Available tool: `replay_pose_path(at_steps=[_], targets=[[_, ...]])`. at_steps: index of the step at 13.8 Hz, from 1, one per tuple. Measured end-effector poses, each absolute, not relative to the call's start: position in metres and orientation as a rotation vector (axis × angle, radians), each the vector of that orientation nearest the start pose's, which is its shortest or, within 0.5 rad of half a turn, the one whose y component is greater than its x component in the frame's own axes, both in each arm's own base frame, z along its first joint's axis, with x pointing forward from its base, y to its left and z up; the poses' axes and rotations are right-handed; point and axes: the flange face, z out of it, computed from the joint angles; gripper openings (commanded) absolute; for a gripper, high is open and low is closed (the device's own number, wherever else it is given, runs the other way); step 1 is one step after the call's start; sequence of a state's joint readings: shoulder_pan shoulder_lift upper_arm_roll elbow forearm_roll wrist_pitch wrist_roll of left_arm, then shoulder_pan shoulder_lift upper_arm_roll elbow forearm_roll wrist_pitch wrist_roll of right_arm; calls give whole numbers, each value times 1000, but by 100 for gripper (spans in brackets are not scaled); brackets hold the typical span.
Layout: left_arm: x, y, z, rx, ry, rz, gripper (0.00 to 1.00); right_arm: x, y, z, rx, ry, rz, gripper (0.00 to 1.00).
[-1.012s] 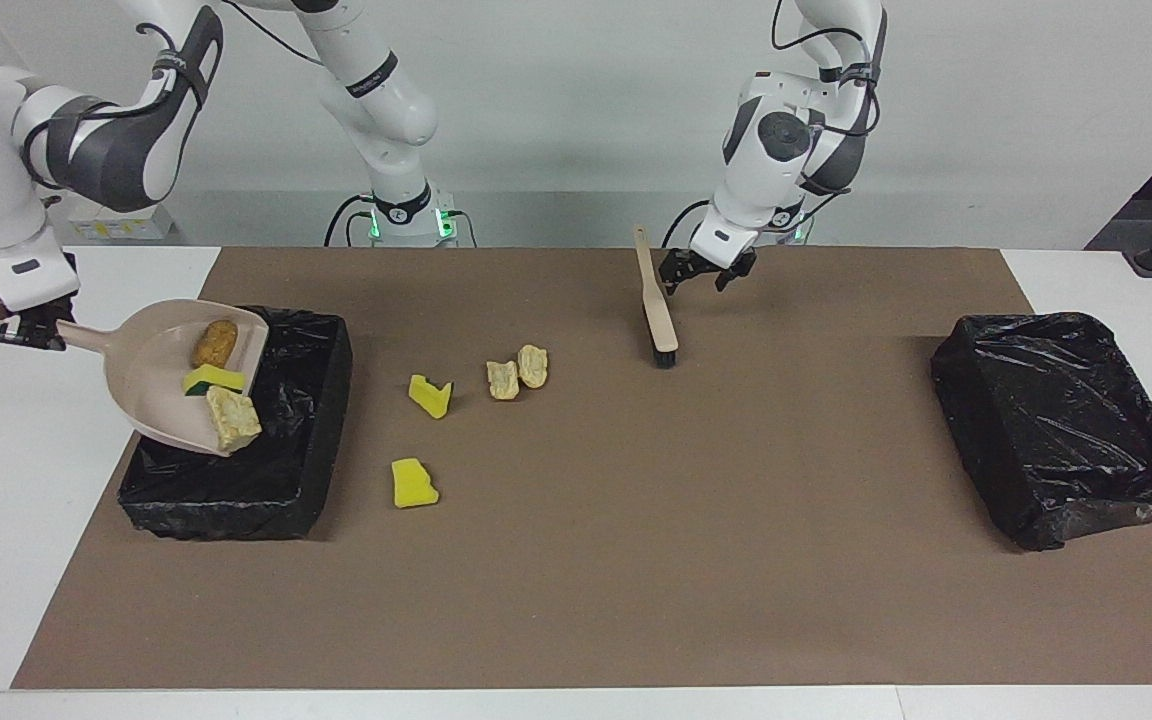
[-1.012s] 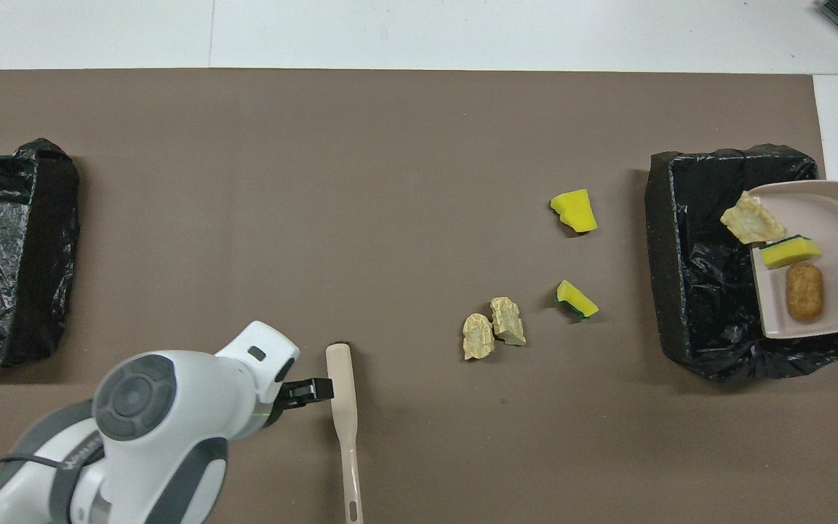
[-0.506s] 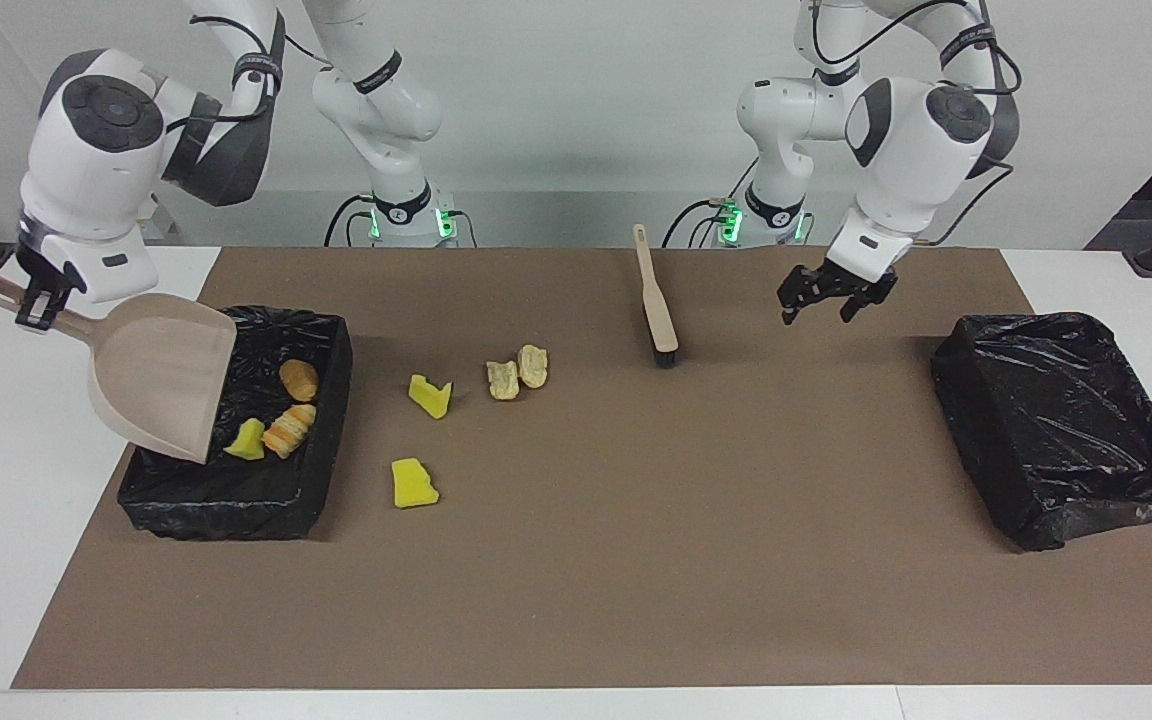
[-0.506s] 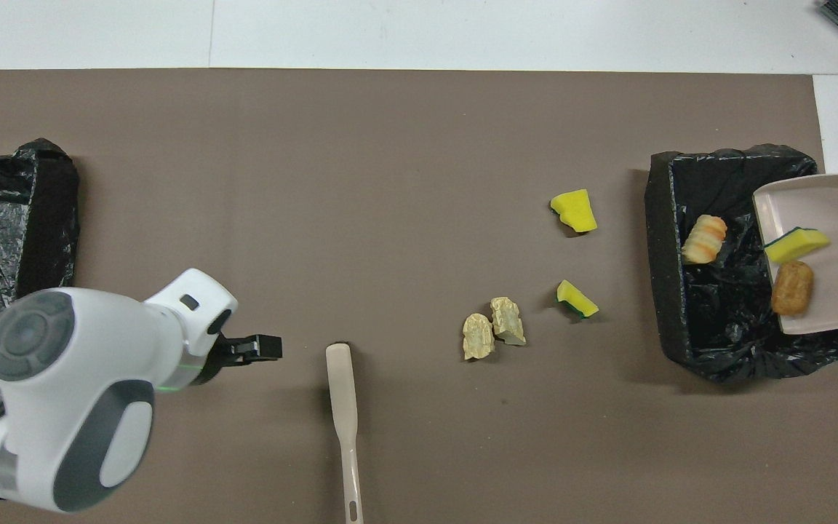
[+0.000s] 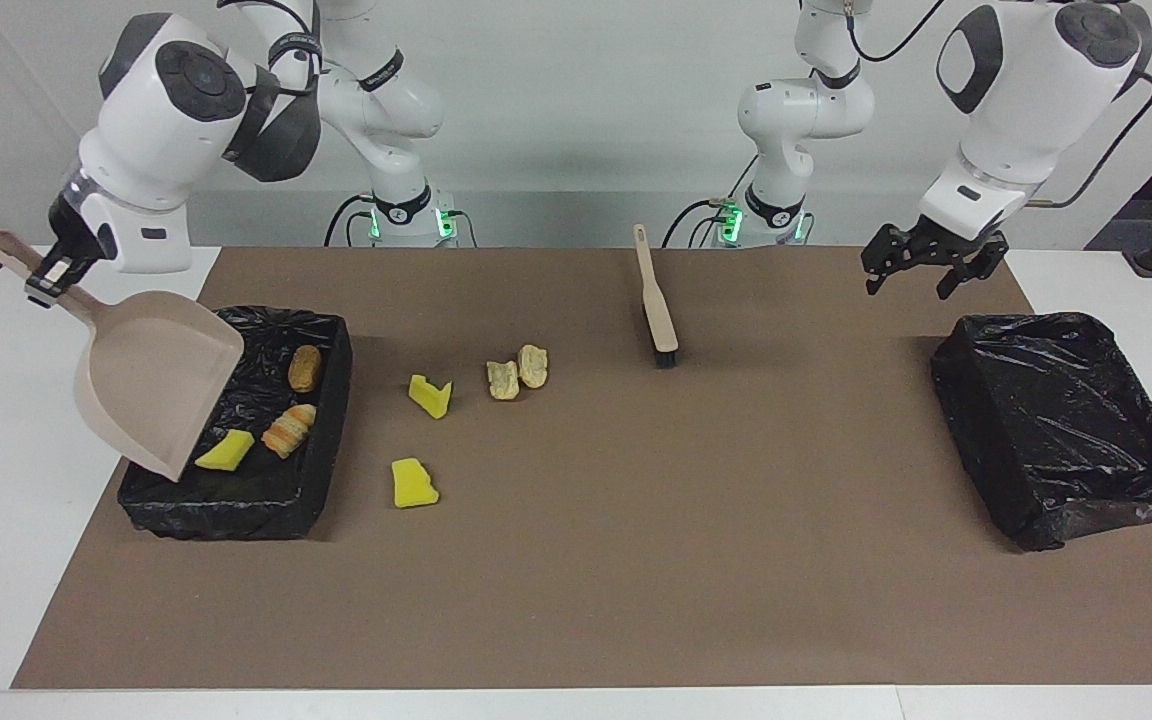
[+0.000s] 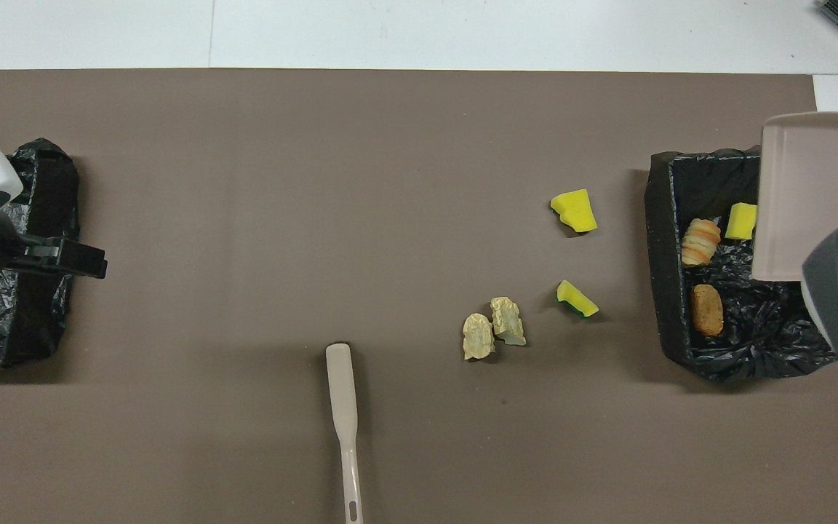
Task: Sweep and dump trash in bin
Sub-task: 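Tip the dustpan over the bin with the right gripper, then bring the empty dustpan back to the table center with the right gripper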
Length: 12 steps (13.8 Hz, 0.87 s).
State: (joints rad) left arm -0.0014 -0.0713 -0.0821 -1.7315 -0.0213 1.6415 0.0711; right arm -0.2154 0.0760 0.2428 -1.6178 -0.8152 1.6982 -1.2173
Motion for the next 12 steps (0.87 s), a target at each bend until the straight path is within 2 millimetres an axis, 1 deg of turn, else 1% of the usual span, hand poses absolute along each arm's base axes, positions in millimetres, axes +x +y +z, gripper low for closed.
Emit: replay_pose_path(at_steps=[4, 7, 9, 10, 12], targets=[[537, -39, 589, -3148, 236, 44, 100, 590, 7, 588, 2260, 1253, -279, 0], [538, -31, 587, -3150, 216, 43, 100, 592, 63, 586, 2448, 1107, -121, 0], [540, -27, 586, -3151, 207, 39, 100, 593, 96, 575, 2623, 987, -54, 0], [540, -27, 585, -3151, 207, 41, 100, 593, 117, 568, 2688, 917, -36, 0], [540, -27, 584, -3151, 208, 45, 100, 591, 174, 548, 2780, 723, -4, 0]])
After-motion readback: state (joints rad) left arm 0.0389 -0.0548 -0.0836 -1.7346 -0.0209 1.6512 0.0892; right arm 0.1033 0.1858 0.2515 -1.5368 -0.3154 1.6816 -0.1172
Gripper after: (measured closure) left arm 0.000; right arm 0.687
